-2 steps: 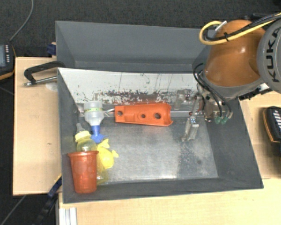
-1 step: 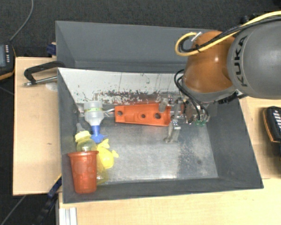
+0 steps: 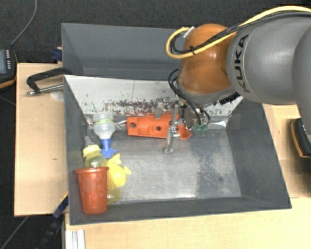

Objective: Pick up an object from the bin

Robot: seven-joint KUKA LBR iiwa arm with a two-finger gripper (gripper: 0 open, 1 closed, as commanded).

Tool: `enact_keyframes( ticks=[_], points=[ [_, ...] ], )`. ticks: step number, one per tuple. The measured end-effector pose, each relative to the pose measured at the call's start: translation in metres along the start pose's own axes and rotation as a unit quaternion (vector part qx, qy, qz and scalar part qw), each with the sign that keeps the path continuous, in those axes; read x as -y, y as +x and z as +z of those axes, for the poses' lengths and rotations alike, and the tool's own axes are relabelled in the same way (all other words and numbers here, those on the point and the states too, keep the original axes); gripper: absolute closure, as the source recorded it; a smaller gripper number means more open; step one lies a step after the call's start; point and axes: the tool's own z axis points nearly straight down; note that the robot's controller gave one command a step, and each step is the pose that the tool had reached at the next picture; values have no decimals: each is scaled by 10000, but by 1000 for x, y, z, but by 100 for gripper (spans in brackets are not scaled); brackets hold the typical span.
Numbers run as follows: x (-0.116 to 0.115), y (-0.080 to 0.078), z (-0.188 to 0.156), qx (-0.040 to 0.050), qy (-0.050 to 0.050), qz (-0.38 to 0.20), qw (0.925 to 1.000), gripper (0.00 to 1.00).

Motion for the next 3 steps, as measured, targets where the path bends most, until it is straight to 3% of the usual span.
enact_keyframes(
  ticks=[1,2,3],
  points=[
    [5,-3,20,26,-6,416,9991,0],
    [-30,1,85,-28,-12,980,9952,0],
    [-27,-9,81,41,-15,515,9987,100]
  ],
)
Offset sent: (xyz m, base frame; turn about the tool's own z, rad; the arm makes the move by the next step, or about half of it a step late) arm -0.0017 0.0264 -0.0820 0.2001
